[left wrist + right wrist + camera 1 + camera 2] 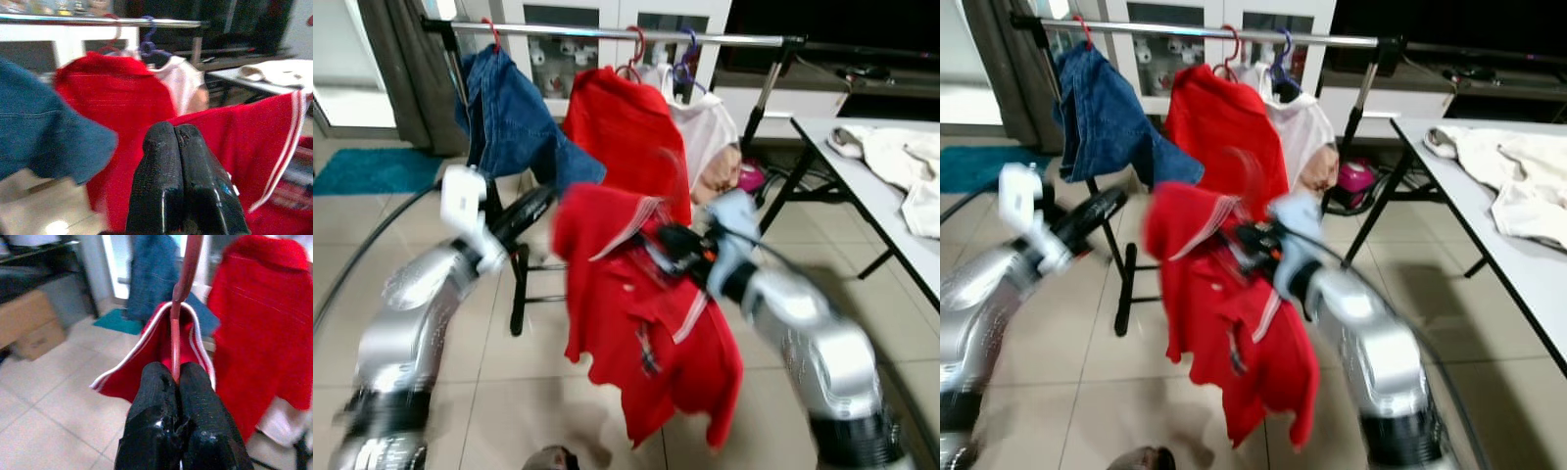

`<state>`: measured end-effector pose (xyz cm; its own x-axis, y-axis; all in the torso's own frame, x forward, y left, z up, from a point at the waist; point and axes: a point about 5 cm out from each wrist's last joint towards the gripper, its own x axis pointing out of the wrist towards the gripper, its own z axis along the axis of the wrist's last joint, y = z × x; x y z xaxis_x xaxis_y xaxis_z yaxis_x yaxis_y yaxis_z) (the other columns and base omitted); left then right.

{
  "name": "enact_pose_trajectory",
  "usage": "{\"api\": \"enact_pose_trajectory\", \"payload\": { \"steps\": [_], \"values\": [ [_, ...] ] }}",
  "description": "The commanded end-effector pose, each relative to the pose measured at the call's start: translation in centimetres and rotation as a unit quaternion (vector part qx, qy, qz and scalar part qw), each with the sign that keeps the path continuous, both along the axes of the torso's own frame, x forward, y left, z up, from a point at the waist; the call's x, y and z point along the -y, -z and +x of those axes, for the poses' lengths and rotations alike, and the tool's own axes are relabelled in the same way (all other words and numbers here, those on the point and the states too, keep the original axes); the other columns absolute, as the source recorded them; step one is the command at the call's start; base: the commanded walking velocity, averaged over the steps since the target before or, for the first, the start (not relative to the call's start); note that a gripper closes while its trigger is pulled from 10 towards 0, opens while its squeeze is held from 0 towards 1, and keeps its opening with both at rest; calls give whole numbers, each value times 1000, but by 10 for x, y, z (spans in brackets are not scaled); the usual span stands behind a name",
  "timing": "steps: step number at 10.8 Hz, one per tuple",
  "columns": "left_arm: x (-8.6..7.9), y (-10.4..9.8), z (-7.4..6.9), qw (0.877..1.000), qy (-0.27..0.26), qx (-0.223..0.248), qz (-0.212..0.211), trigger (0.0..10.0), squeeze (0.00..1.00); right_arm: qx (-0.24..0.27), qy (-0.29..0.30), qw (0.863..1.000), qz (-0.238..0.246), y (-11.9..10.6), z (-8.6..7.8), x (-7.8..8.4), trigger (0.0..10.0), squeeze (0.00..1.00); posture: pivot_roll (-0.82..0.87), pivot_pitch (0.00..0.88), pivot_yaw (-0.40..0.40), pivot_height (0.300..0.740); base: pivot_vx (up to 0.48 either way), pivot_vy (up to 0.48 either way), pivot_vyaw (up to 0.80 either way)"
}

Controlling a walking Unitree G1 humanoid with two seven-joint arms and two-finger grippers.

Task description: Hang hanger

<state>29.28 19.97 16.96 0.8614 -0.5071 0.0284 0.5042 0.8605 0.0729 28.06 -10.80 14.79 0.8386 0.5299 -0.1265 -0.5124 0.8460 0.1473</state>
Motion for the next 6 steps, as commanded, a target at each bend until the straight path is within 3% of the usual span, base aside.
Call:
{"api": "enact_pose_trajectory", "payload": {
  "steps": [1, 2, 3, 5, 6],
  "values": [
    [6, -6, 0, 999, -30, 21, 32, 10000, 0, 32, 77, 997, 1, -5, 4, 16, 4314, 0, -39, 0, -41, 740, 0, 0, 0],
    [5, -3, 0, 997, -70, 21, 36, 10000, 0, 14, 129, 991, -27, 7, 5, 25, 10000, 0, -14, 0, -49, 740, 0, 0, 0],
    [3, 5, -3, 993, -111, 15, 34, 10000, 0, -10, 156, 987, -24, 18, 4, 32, 10000, 0, 5, 0, -45, 740, 0, 0, 0],
    [0, 21, -11, 988, -149, 10, 32, 10000, 0, 42, 169, 982, -68, 19, 5, 33, 10000, 0, 10, 0, -33, 740, 268, 0, 0],
    [1, 27, -13, 987, -152, 2, 50, 10000, 0, 54, 156, 982, -89, 22, 2, 30, 10000, 0, 5, 0, -26, 740, 322, 0, 0]
  ]
}}
